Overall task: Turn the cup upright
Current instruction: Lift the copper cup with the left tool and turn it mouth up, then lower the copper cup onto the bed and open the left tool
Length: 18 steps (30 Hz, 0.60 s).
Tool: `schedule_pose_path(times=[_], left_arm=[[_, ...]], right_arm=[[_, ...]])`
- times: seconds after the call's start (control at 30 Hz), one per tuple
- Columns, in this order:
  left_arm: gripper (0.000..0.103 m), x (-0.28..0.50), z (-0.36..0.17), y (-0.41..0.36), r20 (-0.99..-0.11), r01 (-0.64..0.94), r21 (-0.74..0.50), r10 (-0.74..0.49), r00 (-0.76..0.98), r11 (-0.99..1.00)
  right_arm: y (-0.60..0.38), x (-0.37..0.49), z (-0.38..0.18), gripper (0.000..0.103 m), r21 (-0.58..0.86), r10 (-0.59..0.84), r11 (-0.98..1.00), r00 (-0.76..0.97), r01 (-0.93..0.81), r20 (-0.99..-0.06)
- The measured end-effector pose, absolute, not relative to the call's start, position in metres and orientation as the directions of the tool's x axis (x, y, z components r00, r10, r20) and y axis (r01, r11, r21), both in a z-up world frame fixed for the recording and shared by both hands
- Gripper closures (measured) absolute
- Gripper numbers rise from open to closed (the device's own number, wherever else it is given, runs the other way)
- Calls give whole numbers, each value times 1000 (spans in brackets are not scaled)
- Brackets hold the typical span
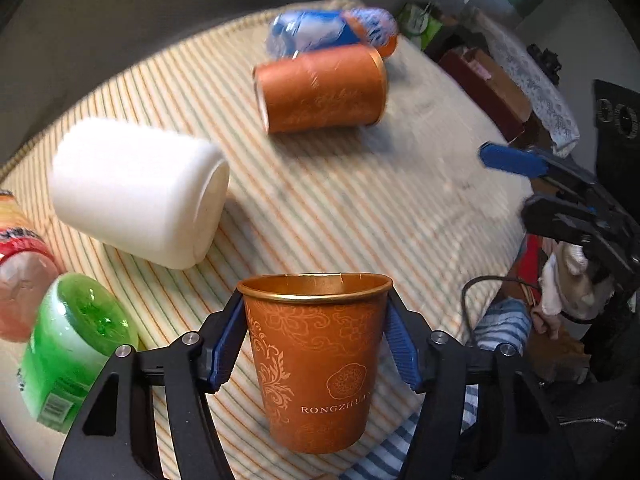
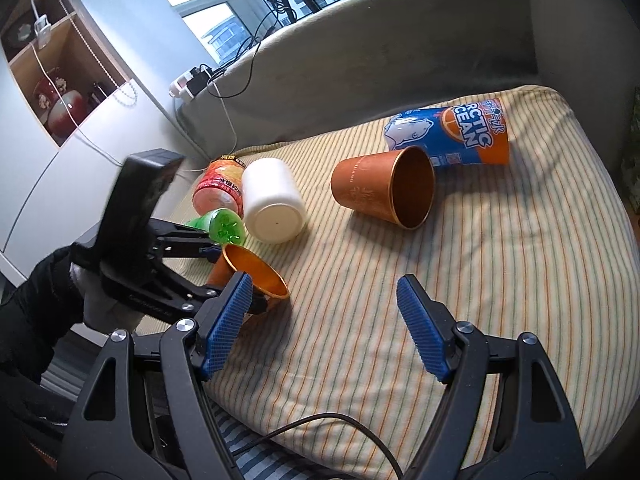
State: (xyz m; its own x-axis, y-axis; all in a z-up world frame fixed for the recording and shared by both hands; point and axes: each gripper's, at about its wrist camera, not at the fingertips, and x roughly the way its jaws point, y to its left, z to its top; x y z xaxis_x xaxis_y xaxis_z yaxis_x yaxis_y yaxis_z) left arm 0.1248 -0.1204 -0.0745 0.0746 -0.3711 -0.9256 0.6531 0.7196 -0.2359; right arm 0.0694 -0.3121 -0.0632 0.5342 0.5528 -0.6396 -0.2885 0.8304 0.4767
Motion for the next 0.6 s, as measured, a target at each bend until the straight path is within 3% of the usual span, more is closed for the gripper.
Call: schedule_pose_path(times=[0.2,0.33,0.4,0.6], left_arm=[[39,111,-53,-111,-854,663,-165,-442,275,731],[39,101,-51,-102,-749,630,-163,-511,422,759],[39,94,-57,-96,-688,600,-144,-515,511,787],[40,80,-76,-95,-631,540,-65,-454,629,839]], right_arm=[[-314,68,-65,25,482,556,828,536,-288,-635],[-313,66,-64,25,477,552,830,544,-288,-632],[-313,65,-64,25,482,554,828,546,-286,-629],[-310,61,-60,25,468,546,834,554,-292,-628]])
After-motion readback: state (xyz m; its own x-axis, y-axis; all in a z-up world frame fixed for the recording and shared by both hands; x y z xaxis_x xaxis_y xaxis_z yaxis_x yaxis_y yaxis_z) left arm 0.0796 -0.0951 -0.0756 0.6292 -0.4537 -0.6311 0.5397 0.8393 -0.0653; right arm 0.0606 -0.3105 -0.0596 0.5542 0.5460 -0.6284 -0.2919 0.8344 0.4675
